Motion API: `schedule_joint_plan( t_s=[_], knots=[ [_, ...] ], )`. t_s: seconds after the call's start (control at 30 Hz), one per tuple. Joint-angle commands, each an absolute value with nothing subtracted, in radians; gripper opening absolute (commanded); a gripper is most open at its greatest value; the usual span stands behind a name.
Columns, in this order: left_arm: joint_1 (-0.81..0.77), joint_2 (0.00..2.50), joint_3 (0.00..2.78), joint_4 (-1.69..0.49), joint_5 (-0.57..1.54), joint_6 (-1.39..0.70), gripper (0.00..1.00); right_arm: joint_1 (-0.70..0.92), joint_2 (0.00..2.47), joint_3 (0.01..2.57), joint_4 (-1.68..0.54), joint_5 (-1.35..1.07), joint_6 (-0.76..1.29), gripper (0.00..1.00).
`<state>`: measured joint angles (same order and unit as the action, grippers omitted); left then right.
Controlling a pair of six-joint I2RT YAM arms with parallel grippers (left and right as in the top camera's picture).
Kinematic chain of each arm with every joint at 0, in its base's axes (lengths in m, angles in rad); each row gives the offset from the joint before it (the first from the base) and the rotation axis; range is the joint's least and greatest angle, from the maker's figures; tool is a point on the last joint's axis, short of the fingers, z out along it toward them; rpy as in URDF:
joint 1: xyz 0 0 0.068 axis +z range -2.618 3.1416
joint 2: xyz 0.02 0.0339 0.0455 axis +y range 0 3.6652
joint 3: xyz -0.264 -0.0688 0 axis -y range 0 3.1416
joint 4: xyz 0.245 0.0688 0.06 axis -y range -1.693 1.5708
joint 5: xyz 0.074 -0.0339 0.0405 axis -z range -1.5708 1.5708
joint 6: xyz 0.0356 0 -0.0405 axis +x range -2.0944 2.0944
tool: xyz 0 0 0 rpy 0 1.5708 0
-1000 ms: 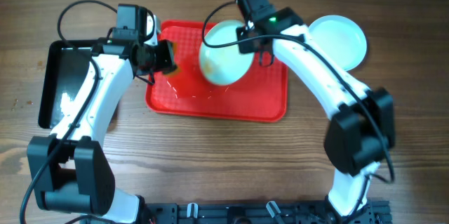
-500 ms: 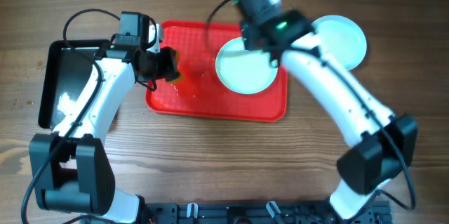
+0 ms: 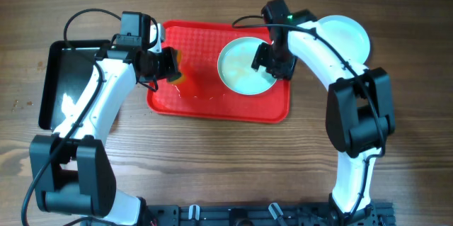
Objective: Clean dirty plates on tray and stack at the side
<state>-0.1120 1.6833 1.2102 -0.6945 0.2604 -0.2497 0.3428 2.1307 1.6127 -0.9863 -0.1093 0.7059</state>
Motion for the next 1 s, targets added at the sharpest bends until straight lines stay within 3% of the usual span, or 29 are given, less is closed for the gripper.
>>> schedule_joint_plan(
  t_s=[0.0, 0.17, 0.37, 0.57, 0.63, 0.67, 0.73, 0.77, 0.97],
  knots=[
    [-0.116, 1.690, 1.202, -0.689, 0.276, -0.260, 0.04, 0.347, 2.155, 1.524, -0.930, -0.075, 0.815, 0.63],
    [-0.116, 1.690, 1.202, -0.689, 0.276, -0.259, 0.04, 0.348, 2.154, 1.510, -0.904, -0.068, 0.829, 0.59],
    [-0.116, 1.690, 1.202, -0.685, 0.276, -0.260, 0.04, 0.348, 2.146, 1.575, -0.904, -0.149, 0.650, 0.64],
    [-0.116, 1.690, 1.202, -0.685, 0.276, -0.260, 0.04, 0.348, 1.993, 1.676, -1.149, 0.034, 0.812, 0.61],
    [-0.116, 1.690, 1.202, -0.685, 0.276, -0.260, 0.04, 0.348, 1.965, 1.676, -1.188, 0.080, 0.862, 0.65],
    [-0.116, 1.690, 1.202, -0.685, 0.276, -0.260, 0.04, 0.349, 1.967, 1.669, -1.192, 0.063, 0.865, 0.61],
    [-0.116, 1.690, 1.202, -0.685, 0.276, -0.260, 0.04, 0.352, 1.973, 1.594, -1.144, 0.020, 0.866, 0.38],
    [-0.116, 1.690, 1.202, -0.685, 0.276, -0.265, 0.04, 0.352, 1.973, 1.561, -1.119, 0.004, 0.868, 0.36],
    [-0.116, 1.690, 1.202, -0.685, 0.276, -0.270, 0.04, 0.352, 1.973, 1.370, -0.995, -0.039, 0.933, 0.46]
  ],
)
